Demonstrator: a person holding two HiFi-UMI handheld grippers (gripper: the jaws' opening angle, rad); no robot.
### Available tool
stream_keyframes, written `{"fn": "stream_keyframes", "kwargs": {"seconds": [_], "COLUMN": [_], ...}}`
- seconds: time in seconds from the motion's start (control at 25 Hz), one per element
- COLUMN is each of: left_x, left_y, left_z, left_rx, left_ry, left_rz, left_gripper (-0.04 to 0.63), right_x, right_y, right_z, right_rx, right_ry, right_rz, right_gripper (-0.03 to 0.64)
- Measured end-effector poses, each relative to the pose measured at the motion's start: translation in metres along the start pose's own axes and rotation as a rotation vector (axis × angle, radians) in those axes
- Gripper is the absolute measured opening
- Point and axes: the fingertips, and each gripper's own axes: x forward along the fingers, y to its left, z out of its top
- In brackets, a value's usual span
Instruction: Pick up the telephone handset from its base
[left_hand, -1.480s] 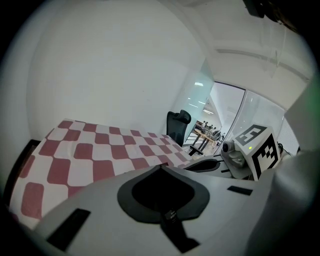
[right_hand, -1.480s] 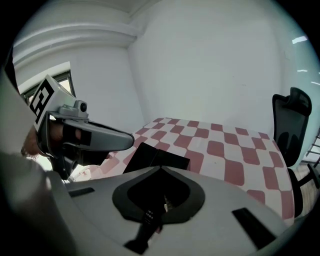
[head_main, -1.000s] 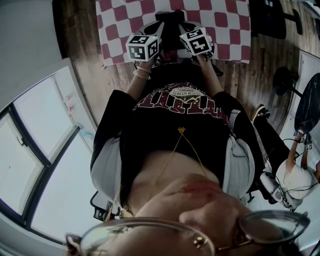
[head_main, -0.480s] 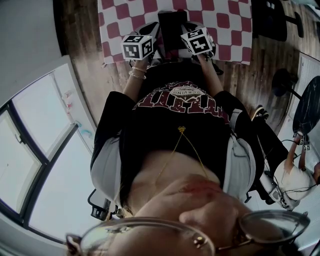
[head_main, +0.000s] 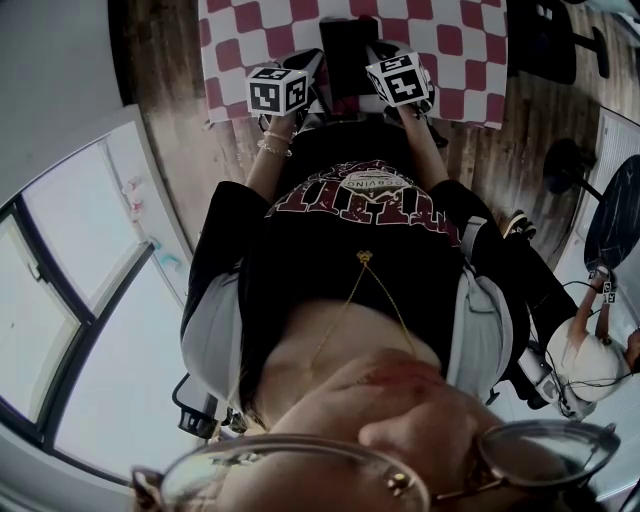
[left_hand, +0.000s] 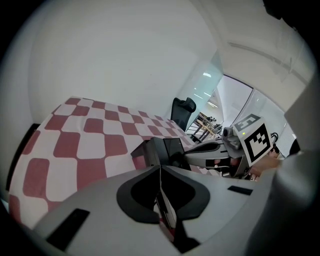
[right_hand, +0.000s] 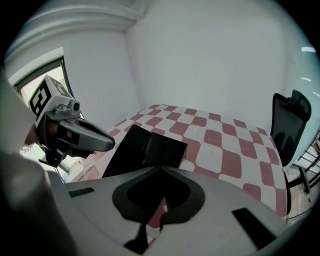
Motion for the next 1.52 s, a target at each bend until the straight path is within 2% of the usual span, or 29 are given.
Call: {"fn": "stream_keyframes", "kwargs": {"seconds": [0.44,0.64,0.92,1.16,1.52], "left_x": [0.008,0.007,0.014,0.026,0.039], "left_y": [-0.006,0.0,-0.004,-0.015,-0.015], "left_z": [-0.014,-0.014,-0.022,-0.027,-0.025], "left_rx": [-0.033,-0.049,-0.102,-0.103,-0.09], "left_ry": [0.034,0.041,0.077,0.107,0.131], "left_rz": [-0.043,-0.032,-0.105,-0.135,-0.127], "left_gripper": [0.015,0.078,0.14,0.146,0.147], "right_x": [0.0,-0.001,-0.002,-0.002,0.0], "right_y": [0.0,-0.001,0.0,0.001,0.003], "right_z": [-0.001,0.001,0.0,0.0,0.0], "right_rx": [0.018,0.025,0.029,0.032,0.02], "right_ry": [-0.004,-0.015,-0.022,-0.026,-0.029], "right_rz": [0.009,0.012,0.013,0.017,0.011], "right_gripper": [0.018,0.018,0.018,0.018,0.018]}}
